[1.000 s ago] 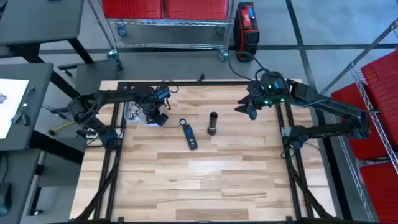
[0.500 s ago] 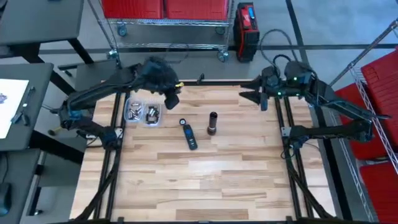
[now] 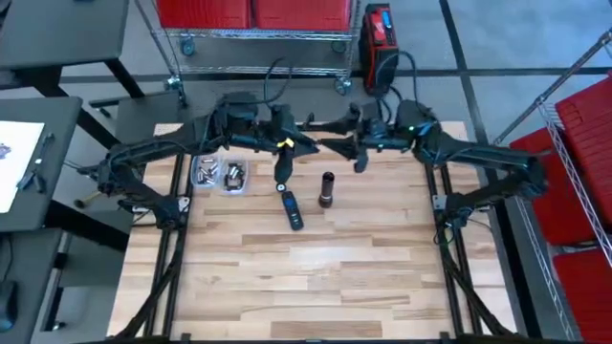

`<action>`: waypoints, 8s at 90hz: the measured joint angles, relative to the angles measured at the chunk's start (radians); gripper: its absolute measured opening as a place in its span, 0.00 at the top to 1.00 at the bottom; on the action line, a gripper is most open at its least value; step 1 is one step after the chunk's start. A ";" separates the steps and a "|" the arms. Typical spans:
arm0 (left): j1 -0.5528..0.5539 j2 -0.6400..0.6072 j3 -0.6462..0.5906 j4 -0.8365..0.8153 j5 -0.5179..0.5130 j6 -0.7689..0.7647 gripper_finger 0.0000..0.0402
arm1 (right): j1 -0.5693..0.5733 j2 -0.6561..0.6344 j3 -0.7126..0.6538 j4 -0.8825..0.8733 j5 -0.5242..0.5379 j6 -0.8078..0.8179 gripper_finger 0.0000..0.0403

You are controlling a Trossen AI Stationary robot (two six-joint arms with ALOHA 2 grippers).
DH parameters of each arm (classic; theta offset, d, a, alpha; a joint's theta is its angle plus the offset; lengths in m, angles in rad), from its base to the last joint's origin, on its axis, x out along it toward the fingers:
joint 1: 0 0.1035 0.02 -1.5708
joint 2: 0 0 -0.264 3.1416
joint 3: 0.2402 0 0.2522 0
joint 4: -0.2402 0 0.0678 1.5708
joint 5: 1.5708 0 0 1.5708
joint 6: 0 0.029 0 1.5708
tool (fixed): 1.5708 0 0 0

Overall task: Insert battery
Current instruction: Insert the silver battery into the flashlight's battery compartment

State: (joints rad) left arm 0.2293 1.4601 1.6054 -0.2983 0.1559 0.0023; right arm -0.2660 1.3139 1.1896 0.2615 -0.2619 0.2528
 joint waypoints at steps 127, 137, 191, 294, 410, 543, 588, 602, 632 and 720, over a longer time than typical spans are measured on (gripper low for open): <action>0.119 0.012 0.000 0.171 0.009 -0.894 0.63 | 0.184 -0.075 0.001 -0.067 0.336 -1.317 0.92; 0.129 0.034 -0.002 0.208 0.026 -1.000 0.63 | 0.201 -0.047 -0.001 -0.067 0.390 -1.503 0.92; 0.132 0.113 -0.001 0.289 0.297 -1.268 0.63 | 0.206 -0.006 0.000 -0.085 0.450 -1.791 0.92; 0.188 0.112 0.000 0.379 0.278 -0.943 0.93 | 0.218 -0.064 -0.003 -0.141 0.665 -1.175 0.66; 0.032 0.113 -0.461 0.801 0.035 -0.215 0.94 | 0.305 -0.402 -0.735 0.026 0.577 0.024 0.44; -0.012 0.110 -0.404 0.884 0.105 -0.229 0.81 | 0.116 -0.133 -0.222 -0.149 0.231 -0.168 0.94; 0.008 0.050 -0.323 0.755 0.105 -0.183 0.86 | 0.116 -0.145 -0.219 -0.164 0.234 -0.168 0.94; 0.002 0.057 -0.322 0.715 0.103 -0.194 0.98 | 0.125 -0.145 -0.219 -0.153 0.234 -0.180 0.94; 0.001 0.066 -0.321 0.703 0.103 -0.237 0.84 | 0.128 -0.144 -0.219 -0.155 0.233 -0.183 0.94; -0.009 0.064 -0.320 0.639 0.106 -0.195 0.94 | 0.125 -0.141 -0.222 -0.118 0.231 -0.175 0.74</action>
State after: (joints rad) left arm 0.2206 1.5245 1.2854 0.3406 0.2615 -0.1928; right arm -0.1410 1.1725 0.9676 0.1433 -0.0311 0.0780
